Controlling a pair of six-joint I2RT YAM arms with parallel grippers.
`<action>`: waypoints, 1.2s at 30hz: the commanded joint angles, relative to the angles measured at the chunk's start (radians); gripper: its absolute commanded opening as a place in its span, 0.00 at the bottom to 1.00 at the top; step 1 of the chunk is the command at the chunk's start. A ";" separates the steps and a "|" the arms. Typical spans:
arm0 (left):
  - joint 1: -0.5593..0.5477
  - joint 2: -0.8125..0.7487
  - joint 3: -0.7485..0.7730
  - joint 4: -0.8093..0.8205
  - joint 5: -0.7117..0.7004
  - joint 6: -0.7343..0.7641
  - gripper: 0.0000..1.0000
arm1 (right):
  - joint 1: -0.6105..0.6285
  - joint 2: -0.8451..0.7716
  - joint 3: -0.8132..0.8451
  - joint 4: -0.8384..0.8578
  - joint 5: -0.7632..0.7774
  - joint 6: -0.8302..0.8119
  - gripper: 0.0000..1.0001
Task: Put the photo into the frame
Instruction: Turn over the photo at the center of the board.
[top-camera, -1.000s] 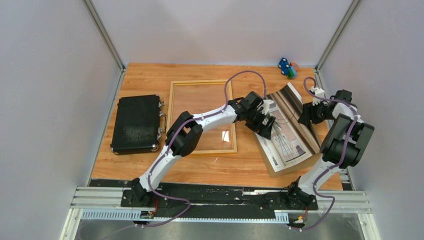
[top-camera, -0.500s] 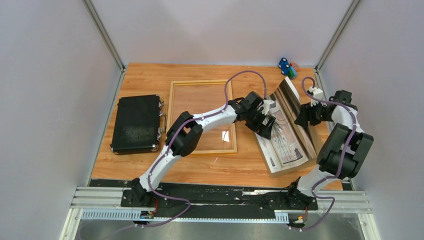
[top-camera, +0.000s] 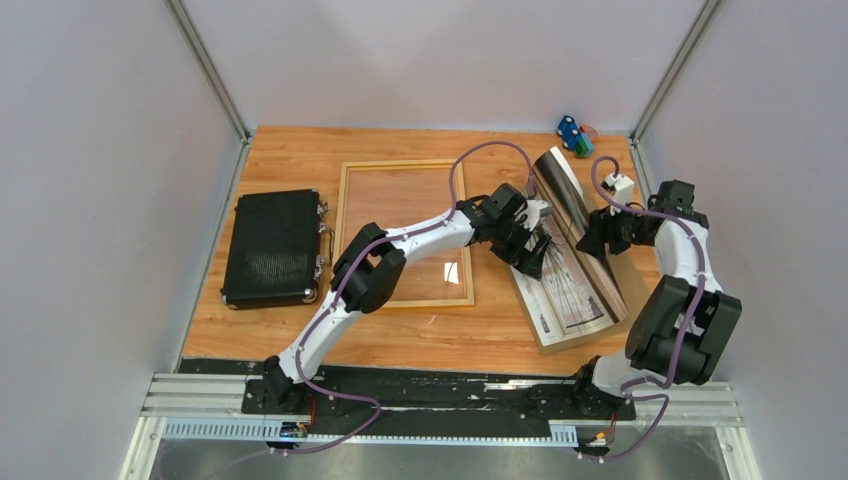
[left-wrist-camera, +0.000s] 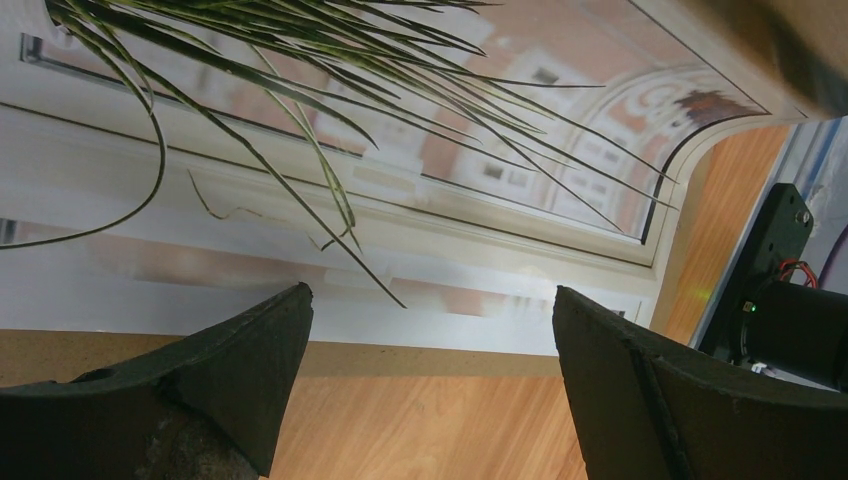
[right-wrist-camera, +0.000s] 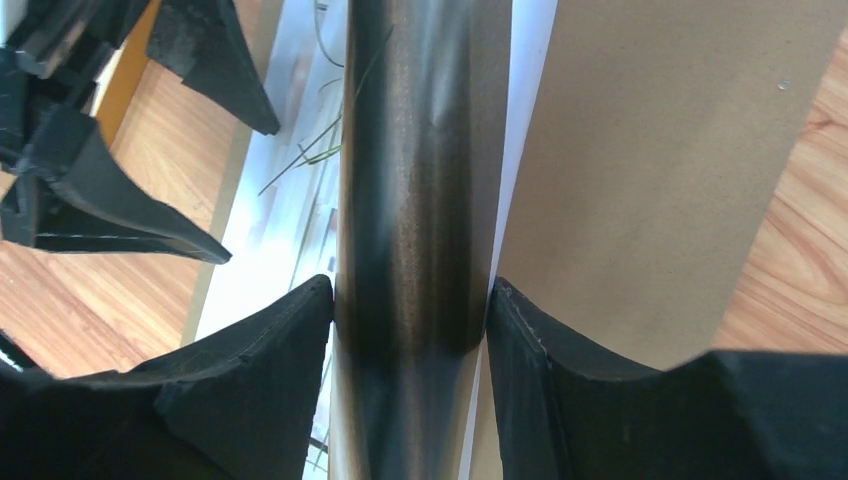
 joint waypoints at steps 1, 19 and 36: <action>-0.009 0.001 -0.031 -0.045 -0.064 0.031 1.00 | 0.039 -0.066 -0.038 -0.042 -0.058 0.014 0.56; 0.030 -0.197 -0.317 0.172 -0.020 -0.018 1.00 | 0.128 -0.117 -0.112 -0.016 -0.029 0.117 0.54; 0.030 -0.180 -0.295 0.149 -0.030 -0.019 1.00 | 0.127 -0.088 -0.073 0.043 0.151 0.143 0.27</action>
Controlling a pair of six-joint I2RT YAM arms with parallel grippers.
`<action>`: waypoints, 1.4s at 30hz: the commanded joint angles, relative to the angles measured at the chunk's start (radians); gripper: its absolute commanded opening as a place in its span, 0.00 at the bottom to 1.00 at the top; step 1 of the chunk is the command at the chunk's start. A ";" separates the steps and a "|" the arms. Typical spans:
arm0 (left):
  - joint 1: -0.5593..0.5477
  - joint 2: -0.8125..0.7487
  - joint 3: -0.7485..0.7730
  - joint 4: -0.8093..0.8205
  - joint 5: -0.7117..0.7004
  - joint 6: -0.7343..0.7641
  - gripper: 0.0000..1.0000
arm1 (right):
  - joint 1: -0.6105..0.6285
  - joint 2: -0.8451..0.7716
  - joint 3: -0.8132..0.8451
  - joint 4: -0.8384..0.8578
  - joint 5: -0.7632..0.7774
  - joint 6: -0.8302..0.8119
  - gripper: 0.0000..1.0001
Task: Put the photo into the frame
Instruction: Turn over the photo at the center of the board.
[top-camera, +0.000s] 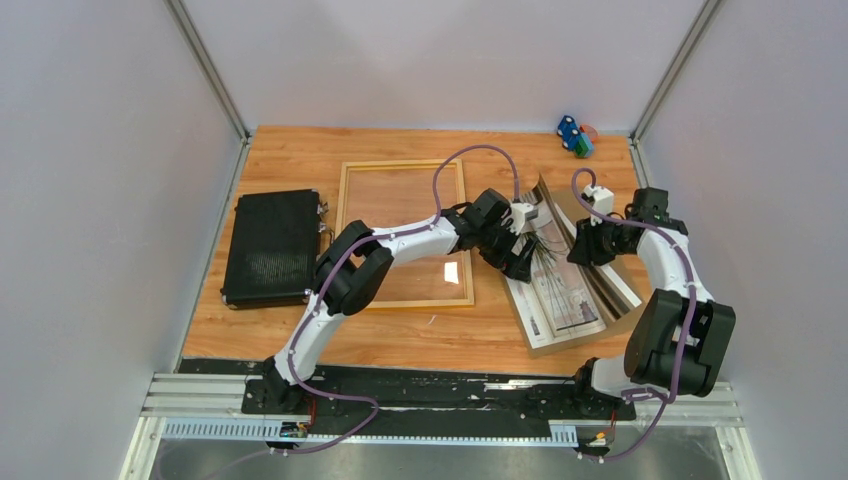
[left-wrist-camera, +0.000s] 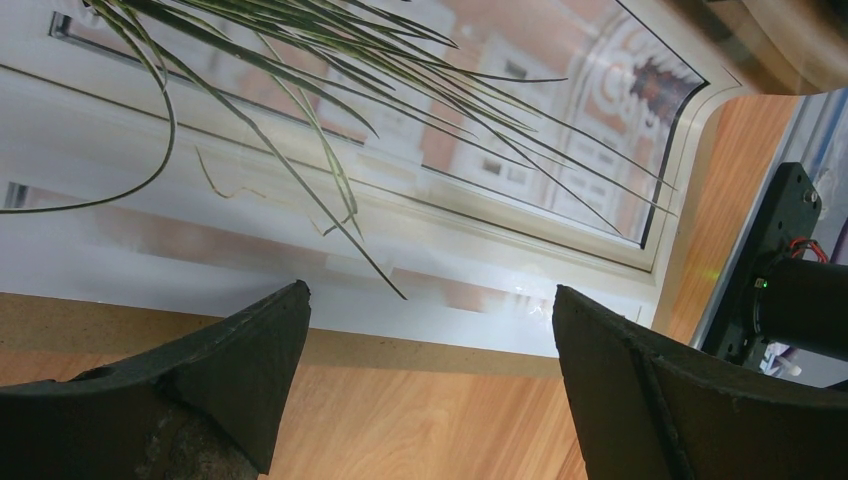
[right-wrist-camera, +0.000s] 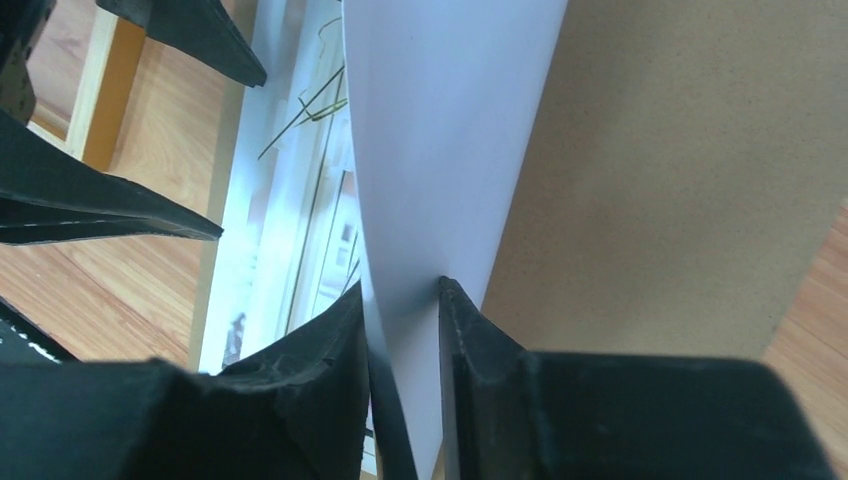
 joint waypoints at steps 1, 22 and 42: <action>0.006 -0.018 0.002 -0.045 -0.022 -0.007 1.00 | 0.003 -0.007 0.049 0.020 0.039 0.005 0.25; 0.031 -0.087 0.117 -0.187 -0.048 0.050 1.00 | 0.004 -0.078 0.182 0.000 0.088 0.090 0.00; 0.175 -0.401 0.143 -0.329 -0.091 0.164 1.00 | 0.204 -0.174 0.370 -0.030 0.053 0.282 0.00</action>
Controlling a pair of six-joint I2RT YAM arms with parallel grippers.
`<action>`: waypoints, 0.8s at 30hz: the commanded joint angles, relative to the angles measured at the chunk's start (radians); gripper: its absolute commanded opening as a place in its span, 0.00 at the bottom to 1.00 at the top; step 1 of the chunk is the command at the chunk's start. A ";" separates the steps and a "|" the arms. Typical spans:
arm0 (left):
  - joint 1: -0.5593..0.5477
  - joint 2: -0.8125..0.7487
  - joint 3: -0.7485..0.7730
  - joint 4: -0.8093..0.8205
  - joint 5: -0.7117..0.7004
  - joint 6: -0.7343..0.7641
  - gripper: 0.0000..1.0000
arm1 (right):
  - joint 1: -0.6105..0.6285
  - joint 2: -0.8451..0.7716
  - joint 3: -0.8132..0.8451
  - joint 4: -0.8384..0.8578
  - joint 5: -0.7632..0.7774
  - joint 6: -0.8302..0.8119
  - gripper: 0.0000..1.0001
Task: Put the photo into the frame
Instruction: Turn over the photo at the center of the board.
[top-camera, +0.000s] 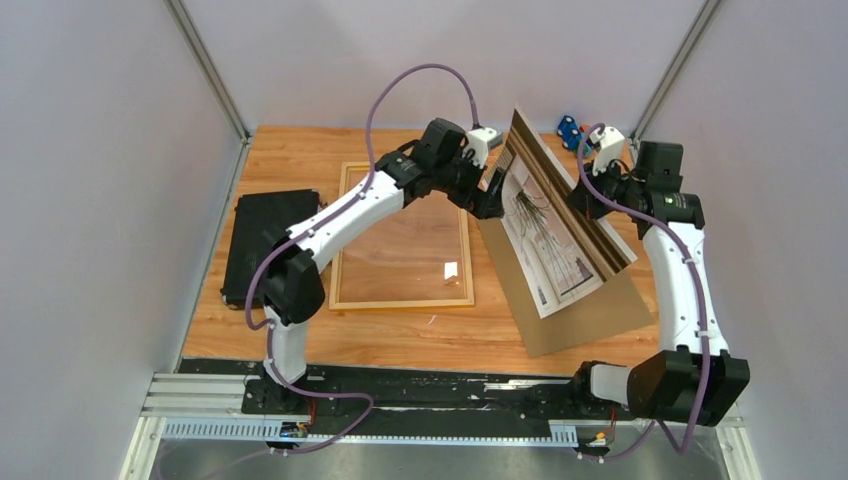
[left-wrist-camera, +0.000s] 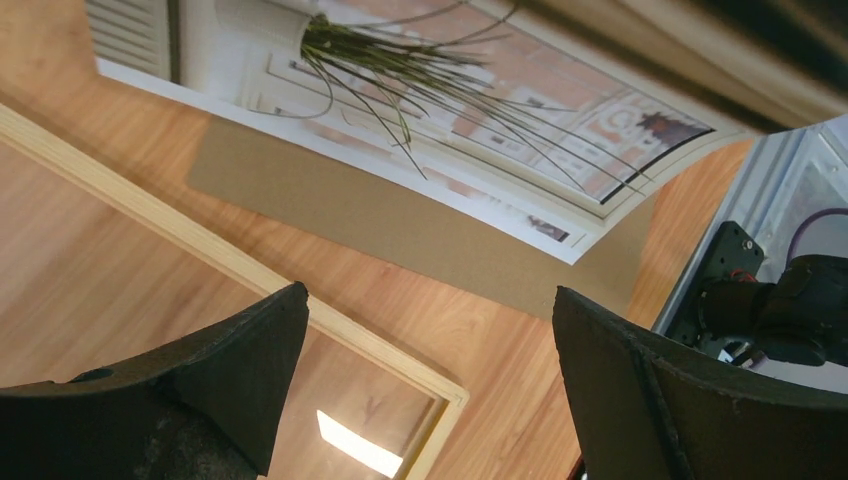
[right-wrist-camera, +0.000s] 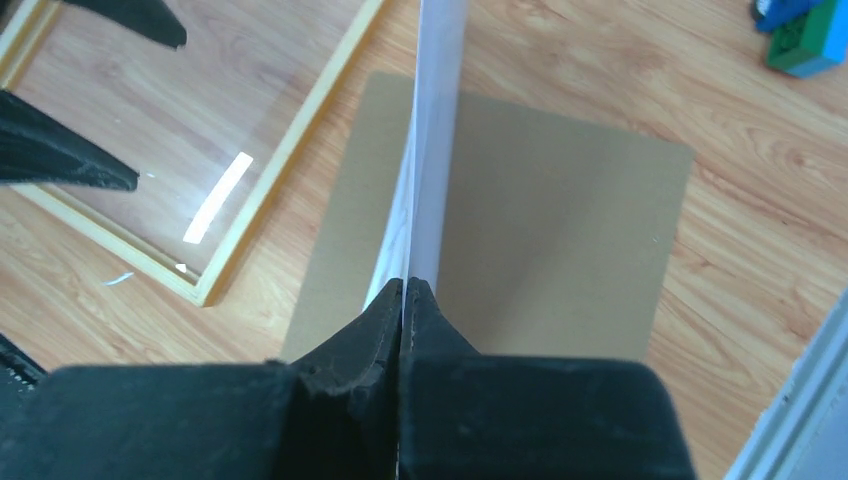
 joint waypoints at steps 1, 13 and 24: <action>0.035 -0.111 0.012 -0.022 -0.009 0.063 1.00 | 0.077 -0.024 0.049 -0.010 0.017 0.048 0.00; 0.153 -0.258 -0.016 0.006 0.056 -0.177 1.00 | 0.463 0.056 0.170 0.019 0.403 0.139 0.00; 0.288 -0.276 -0.102 0.032 0.250 -0.657 1.00 | 0.637 0.194 0.236 0.040 0.509 0.220 0.00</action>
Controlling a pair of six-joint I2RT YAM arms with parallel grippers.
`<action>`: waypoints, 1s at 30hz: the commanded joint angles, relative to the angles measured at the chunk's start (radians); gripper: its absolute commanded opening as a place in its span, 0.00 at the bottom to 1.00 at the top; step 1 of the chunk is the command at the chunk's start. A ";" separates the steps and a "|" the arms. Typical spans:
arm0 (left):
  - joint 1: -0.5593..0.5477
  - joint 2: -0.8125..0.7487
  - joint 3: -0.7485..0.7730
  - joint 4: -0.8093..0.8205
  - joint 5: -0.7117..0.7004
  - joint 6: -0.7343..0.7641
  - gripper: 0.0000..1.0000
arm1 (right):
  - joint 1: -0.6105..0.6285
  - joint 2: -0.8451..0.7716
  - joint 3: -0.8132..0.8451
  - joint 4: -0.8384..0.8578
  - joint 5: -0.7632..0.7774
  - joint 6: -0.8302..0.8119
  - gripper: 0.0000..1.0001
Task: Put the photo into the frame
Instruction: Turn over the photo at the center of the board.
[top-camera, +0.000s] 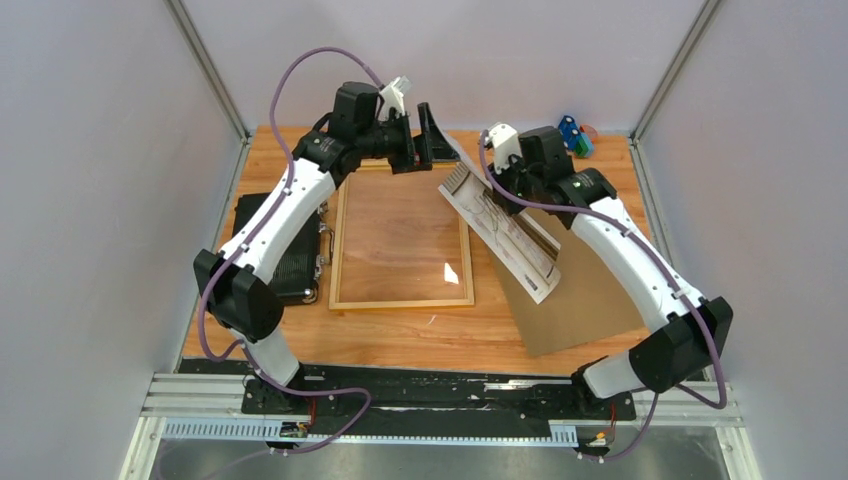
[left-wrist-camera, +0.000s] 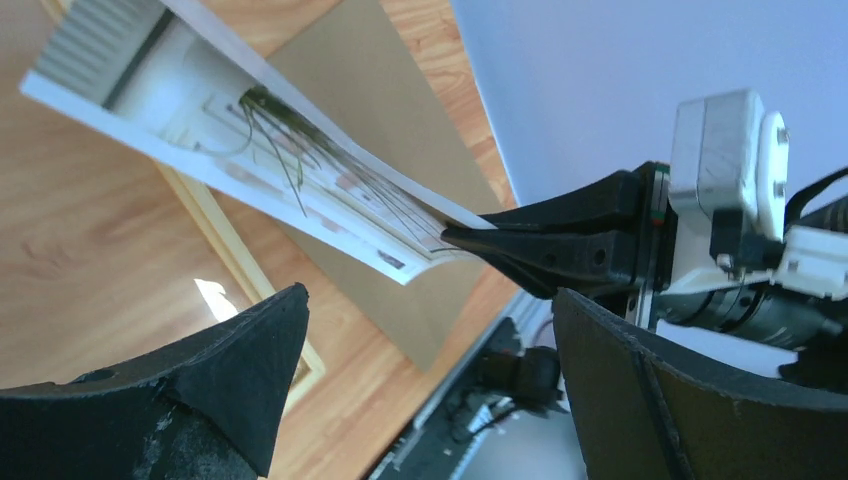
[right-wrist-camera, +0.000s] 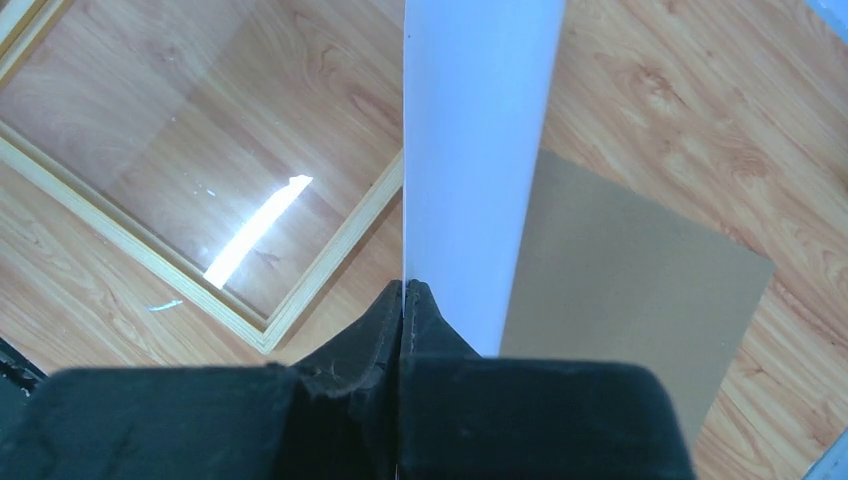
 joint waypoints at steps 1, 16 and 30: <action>0.029 -0.013 -0.059 0.024 0.104 -0.233 1.00 | 0.067 0.027 0.069 0.031 0.067 0.073 0.00; 0.063 -0.001 -0.261 0.192 0.143 -0.427 1.00 | 0.242 0.136 0.122 0.032 0.147 0.138 0.00; 0.075 -0.052 -0.453 0.309 0.136 -0.482 0.88 | 0.324 0.196 0.150 0.032 0.192 0.191 0.00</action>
